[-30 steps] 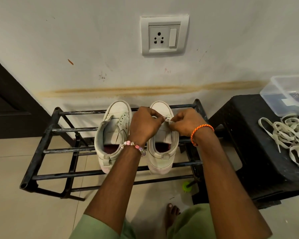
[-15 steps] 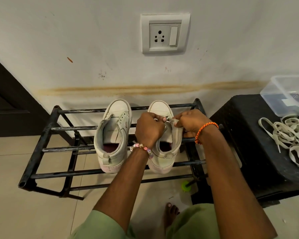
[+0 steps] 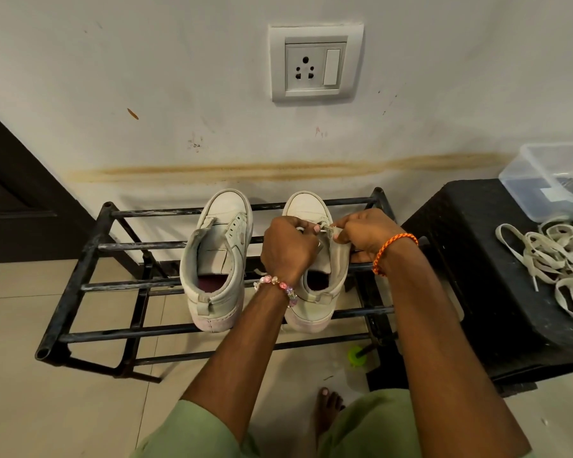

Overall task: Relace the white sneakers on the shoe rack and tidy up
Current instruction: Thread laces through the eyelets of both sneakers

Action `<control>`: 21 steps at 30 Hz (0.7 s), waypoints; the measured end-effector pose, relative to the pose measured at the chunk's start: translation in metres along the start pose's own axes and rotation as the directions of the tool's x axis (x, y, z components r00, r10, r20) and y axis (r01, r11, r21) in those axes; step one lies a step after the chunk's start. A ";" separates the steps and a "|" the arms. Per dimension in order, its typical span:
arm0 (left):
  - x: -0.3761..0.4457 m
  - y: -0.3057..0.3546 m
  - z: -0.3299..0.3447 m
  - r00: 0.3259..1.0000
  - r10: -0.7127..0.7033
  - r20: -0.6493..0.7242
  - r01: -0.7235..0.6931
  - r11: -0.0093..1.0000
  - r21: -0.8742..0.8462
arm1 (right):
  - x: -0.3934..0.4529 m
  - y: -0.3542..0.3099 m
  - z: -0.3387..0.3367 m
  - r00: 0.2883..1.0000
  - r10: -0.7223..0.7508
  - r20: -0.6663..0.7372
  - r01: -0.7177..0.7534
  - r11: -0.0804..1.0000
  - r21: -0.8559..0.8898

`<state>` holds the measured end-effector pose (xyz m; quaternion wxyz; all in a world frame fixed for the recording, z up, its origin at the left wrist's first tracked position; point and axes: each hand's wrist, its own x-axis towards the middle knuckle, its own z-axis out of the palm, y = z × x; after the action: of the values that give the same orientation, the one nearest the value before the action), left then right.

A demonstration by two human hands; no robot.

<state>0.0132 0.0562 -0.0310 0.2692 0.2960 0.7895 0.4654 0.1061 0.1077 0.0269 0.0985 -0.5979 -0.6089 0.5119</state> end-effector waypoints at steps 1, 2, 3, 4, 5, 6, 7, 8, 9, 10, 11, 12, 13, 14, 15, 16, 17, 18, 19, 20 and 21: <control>0.001 0.000 -0.001 1.000 0.013 0.018 -0.013 1.000 0.003 | 0.000 0.000 0.000 1.000 0.013 0.003 -0.013 1.000 0.011; 0.003 0.000 -0.003 0.999 0.025 0.046 -0.026 1.000 0.004 | 0.000 0.000 -0.001 1.000 0.019 0.006 -0.019 1.000 0.023; 0.005 0.000 -0.004 0.996 0.031 0.081 -0.031 1.000 0.001 | 0.001 0.000 -0.001 1.000 0.022 0.008 -0.022 0.999 0.027; 0.008 -0.001 -0.006 0.993 0.030 0.118 -0.030 1.000 -0.004 | 0.001 0.000 -0.001 1.000 0.023 0.007 -0.023 0.999 0.033; 0.010 -0.001 -0.008 0.988 0.018 0.154 -0.018 1.000 -0.004 | 0.001 0.000 0.000 1.000 0.020 0.005 -0.020 0.999 0.030; 0.012 -0.001 -0.009 0.983 0.002 0.186 -0.003 1.000 0.005 | 0.000 0.001 0.000 1.000 0.015 0.002 -0.015 1.000 0.025; 0.013 0.000 -0.010 0.979 -0.009 0.206 0.006 1.000 0.015 | -0.001 0.001 0.001 1.000 0.011 -0.004 -0.011 1.000 0.021; 0.015 0.000 -0.010 0.975 -0.013 0.221 0.009 1.000 0.021 | -0.001 0.000 0.002 1.000 0.008 -0.009 -0.008 1.000 0.022; 0.016 0.001 -0.011 0.971 -0.014 0.239 0.007 1.000 0.030 | -0.002 0.000 0.002 1.000 0.006 -0.011 -0.006 1.000 0.020; 0.017 0.002 -0.012 0.966 -0.011 0.259 -0.001 0.999 0.046 | -0.002 0.000 0.001 1.000 0.004 -0.013 -0.004 1.000 0.017; 0.017 0.003 -0.012 0.961 -0.005 0.278 -0.015 0.997 0.072 | -0.001 0.000 0.001 1.000 0.000 -0.012 0.000 1.000 0.008; 0.018 0.003 -0.013 0.958 0.000 0.288 -0.029 0.995 0.097 | -0.001 0.000 0.001 1.000 -0.006 -0.009 0.006 1.000 0.000; 0.018 0.004 -0.013 0.958 0.007 0.286 -0.042 0.992 0.115 | 0.000 0.000 0.001 1.000 -0.008 -0.005 0.008 1.000 -0.002; 0.018 0.004 -0.012 0.963 0.018 0.267 -0.053 0.991 0.125 | 0.001 0.001 0.001 1.000 -0.012 -0.005 0.012 1.000 0.001; 0.016 0.004 -0.011 0.972 0.028 0.233 -0.060 0.990 0.130 | 0.002 0.002 0.002 1.000 -0.016 -0.007 0.016 1.000 0.001; 0.013 0.005 -0.009 0.981 0.033 0.193 -0.060 0.989 0.134 | 0.002 0.002 0.002 1.000 -0.020 -0.009 0.020 1.000 -0.002; 0.010 0.006 -0.006 0.987 0.029 0.157 -0.051 0.989 0.139 | 0.002 0.002 0.002 1.000 -0.021 -0.013 0.021 1.000 -0.003; 0.007 0.006 -0.003 0.992 0.017 0.126 -0.036 0.989 0.142 | 0.002 0.003 0.002 1.000 -0.020 -0.018 0.020 1.000 0.001; 0.005 0.007 -0.001 0.995 0.008 0.103 -0.022 0.990 0.142 | 0.003 0.003 0.002 1.000 -0.016 -0.019 0.017 1.000 0.011; 0.004 0.007 0.001 0.996 0.002 0.087 -0.013 0.991 0.135 | 0.003 0.004 0.002 1.000 -0.009 -0.012 0.010 1.000 0.030; 0.005 0.006 0.002 0.997 0.000 0.081 -0.010 0.992 0.123 | 0.002 0.004 0.001 1.000 0.004 0.002 -0.004 0.998 0.057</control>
<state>0.0131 0.0632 -0.0268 0.2812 0.3327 0.8043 0.4042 0.1072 0.1079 0.0223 0.1142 -0.5955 -0.5930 0.5298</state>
